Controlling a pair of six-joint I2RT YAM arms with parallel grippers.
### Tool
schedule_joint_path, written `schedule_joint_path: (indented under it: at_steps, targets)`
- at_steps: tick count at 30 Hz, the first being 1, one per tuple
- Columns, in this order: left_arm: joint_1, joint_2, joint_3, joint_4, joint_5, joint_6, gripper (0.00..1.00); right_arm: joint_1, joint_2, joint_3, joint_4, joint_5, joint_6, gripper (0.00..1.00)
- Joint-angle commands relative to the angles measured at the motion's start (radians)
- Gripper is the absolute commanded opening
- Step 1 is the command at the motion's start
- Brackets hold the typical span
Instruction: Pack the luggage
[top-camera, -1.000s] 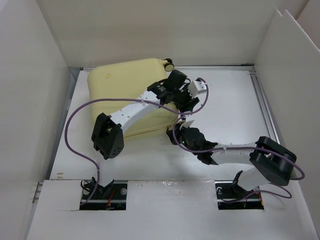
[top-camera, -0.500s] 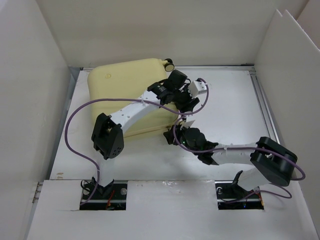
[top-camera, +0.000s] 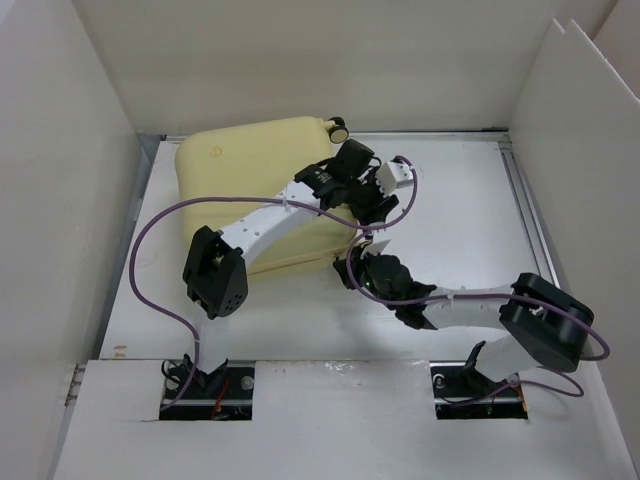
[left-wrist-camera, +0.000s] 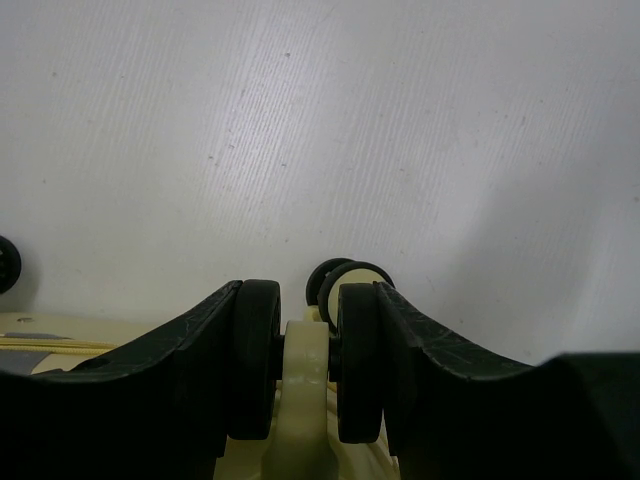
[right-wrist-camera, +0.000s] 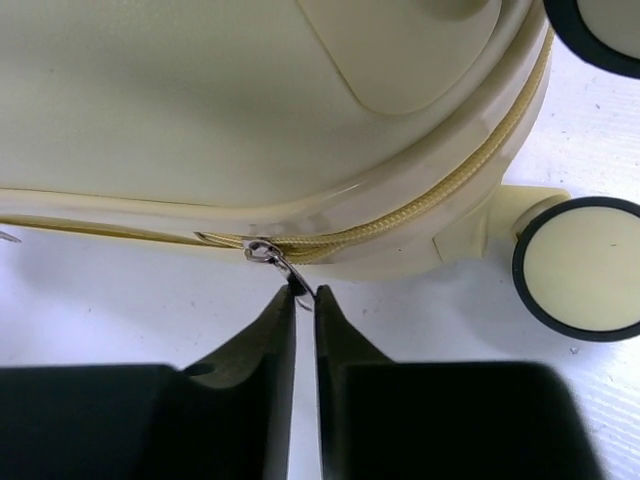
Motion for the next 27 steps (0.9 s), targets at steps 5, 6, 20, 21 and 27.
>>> schedule_joint_path:
  at_steps: [5,6,20,21,27]
  targets:
    - [-0.002,-0.021,0.032,0.041,0.029,-0.018,0.00,-0.007,-0.012,0.044,0.065,-0.052,-0.027,0.00]
    - [-0.002,-0.021,0.032,0.041,0.029,-0.018,0.00,-0.007,-0.022,0.035,0.065,-0.052,-0.027,0.00]
    - [-0.002,-0.030,0.032,0.023,0.002,-0.018,0.00,-0.110,-0.073,-0.029,-0.030,0.034,0.149,0.00]
    - [-0.002,-0.042,0.021,0.023,0.002,-0.018,0.00,-0.121,-0.073,-0.038,-0.030,0.046,0.162,0.00]
    - [-0.002,-0.106,-0.028,0.055,-0.009,-0.027,0.00,-0.182,-0.107,-0.086,-0.049,0.109,0.275,0.00]
